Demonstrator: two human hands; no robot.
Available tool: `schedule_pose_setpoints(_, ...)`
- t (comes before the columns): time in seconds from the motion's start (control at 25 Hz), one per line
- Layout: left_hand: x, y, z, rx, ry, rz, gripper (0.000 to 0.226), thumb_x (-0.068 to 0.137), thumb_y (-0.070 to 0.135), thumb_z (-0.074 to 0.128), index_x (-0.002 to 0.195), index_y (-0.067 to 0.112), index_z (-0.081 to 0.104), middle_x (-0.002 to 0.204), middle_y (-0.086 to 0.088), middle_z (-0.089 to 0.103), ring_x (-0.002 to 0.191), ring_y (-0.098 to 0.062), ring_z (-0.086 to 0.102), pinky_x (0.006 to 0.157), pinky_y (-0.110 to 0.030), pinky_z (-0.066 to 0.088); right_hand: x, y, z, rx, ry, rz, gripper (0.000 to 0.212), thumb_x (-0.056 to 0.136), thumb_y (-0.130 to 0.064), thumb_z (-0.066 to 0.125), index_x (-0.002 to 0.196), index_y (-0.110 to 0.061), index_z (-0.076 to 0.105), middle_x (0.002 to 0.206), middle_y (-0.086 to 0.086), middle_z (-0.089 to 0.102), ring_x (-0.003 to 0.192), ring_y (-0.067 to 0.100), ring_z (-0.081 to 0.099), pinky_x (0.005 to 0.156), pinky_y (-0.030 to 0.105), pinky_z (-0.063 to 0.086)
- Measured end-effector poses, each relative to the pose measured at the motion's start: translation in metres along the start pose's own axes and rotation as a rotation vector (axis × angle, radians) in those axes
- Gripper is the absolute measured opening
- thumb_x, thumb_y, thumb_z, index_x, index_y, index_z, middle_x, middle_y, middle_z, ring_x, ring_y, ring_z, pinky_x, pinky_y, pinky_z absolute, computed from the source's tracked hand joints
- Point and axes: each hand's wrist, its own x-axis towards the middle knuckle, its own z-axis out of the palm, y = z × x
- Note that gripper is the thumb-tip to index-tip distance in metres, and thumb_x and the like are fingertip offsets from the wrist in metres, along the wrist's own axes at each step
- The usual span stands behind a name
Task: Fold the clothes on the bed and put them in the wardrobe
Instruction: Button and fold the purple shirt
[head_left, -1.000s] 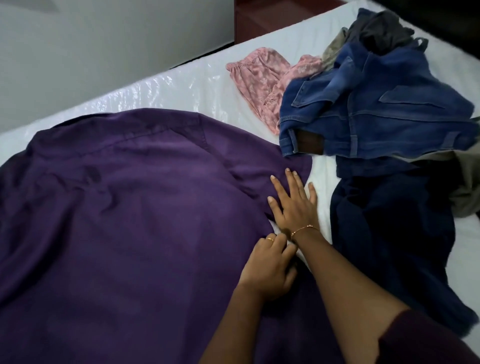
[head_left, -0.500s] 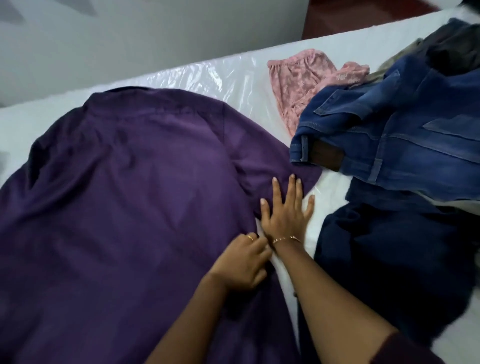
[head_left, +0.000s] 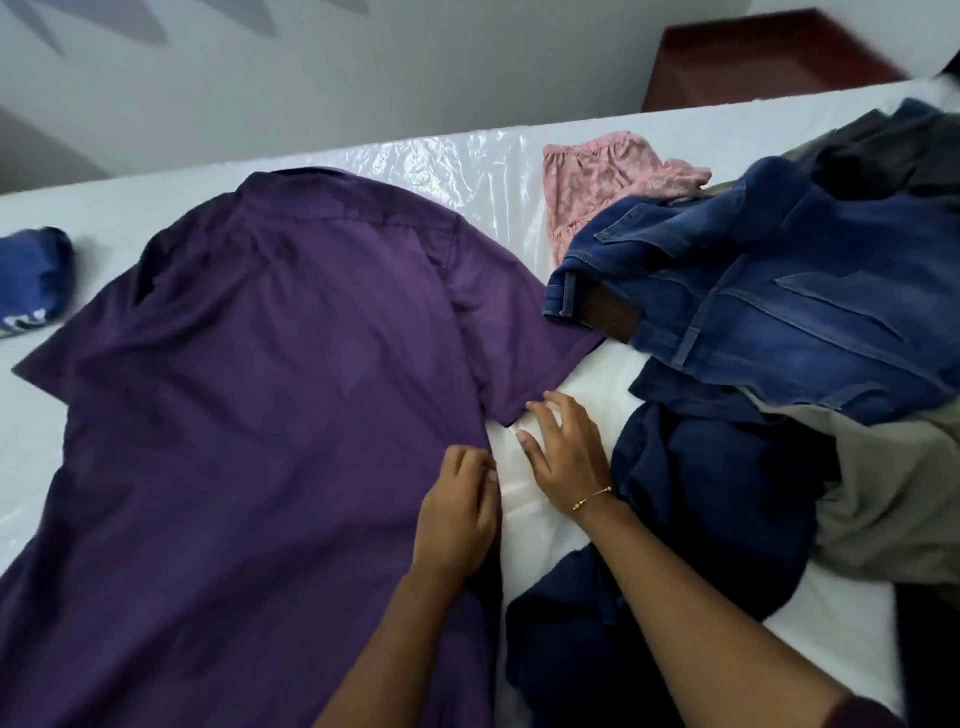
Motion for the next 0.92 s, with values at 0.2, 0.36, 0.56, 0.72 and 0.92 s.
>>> schedule_pose_setpoints(0.2,-0.017,-0.036,-0.056,0.191,0.147,0.081,0.005,0.099,0.015,0.061,0.101,0.019,0.06,0.104,0.009,0.055,0.081,-0.016,0.054,0.063,-0.038,0.048,-0.041,-0.042,-0.01,-0.017,-0.067,0.049,0.034,0.12,-0.041,0.084,0.141,-0.014,0.088,0.133,0.009,0.072,0.113,0.032,0.067,0.093,0.058,0.08)
schedule_pose_setpoints(0.36,-0.043,-0.089,-0.116,0.304,0.269,0.051,0.024,0.095,0.032,0.05,0.096,0.013,0.065,0.099,-0.004,0.06,0.087,-0.029,0.056,0.075,-0.045,0.05,-0.063,-0.113,-0.003,0.135,-0.18,0.51,0.067,0.121,-0.049,0.081,0.167,-0.003,0.068,0.149,0.021,0.068,0.128,0.046,0.075,0.108,0.063,0.079)
schedule_pose_setpoints(0.56,-0.12,-0.203,-0.23,0.548,0.479,-0.238,0.025,0.094,0.022,0.053,0.095,0.002,0.067,0.097,-0.024,0.062,0.088,-0.046,0.056,0.077,-0.056,0.048,-0.118,-0.154,0.003,0.127,-0.221,0.896,0.054,0.116,-0.045,0.084,0.146,-0.002,0.072,0.144,0.033,0.084,0.126,0.056,0.082,0.114,0.068,0.078)
schedule_pose_setpoints(0.72,-0.167,-0.288,-0.294,0.496,0.297,-0.594,0.039,0.095,0.021,0.068,0.124,-0.004,0.06,0.122,-0.03,0.059,0.111,-0.052,0.054,0.092,-0.062,0.05,-0.165,-0.189,0.002,0.193,-0.191,0.984,0.049,0.12,-0.044,0.083,0.141,-0.001,0.077,0.139,0.031,0.086,0.121,0.053,0.082,0.112,0.068,0.08)
schedule_pose_setpoints(0.92,-0.172,-0.315,-0.319,0.333,0.124,-0.583,0.019,0.096,0.026,0.069,0.098,0.008,0.073,0.102,-0.016,0.064,0.095,-0.041,0.064,0.08,-0.047,0.052,-0.199,-0.225,-0.006,0.192,-0.112,0.953,0.041,0.123,-0.038,0.08,0.145,-0.003,0.077,0.136,0.027,0.087,0.121,0.053,0.082,0.11,0.069,0.079)
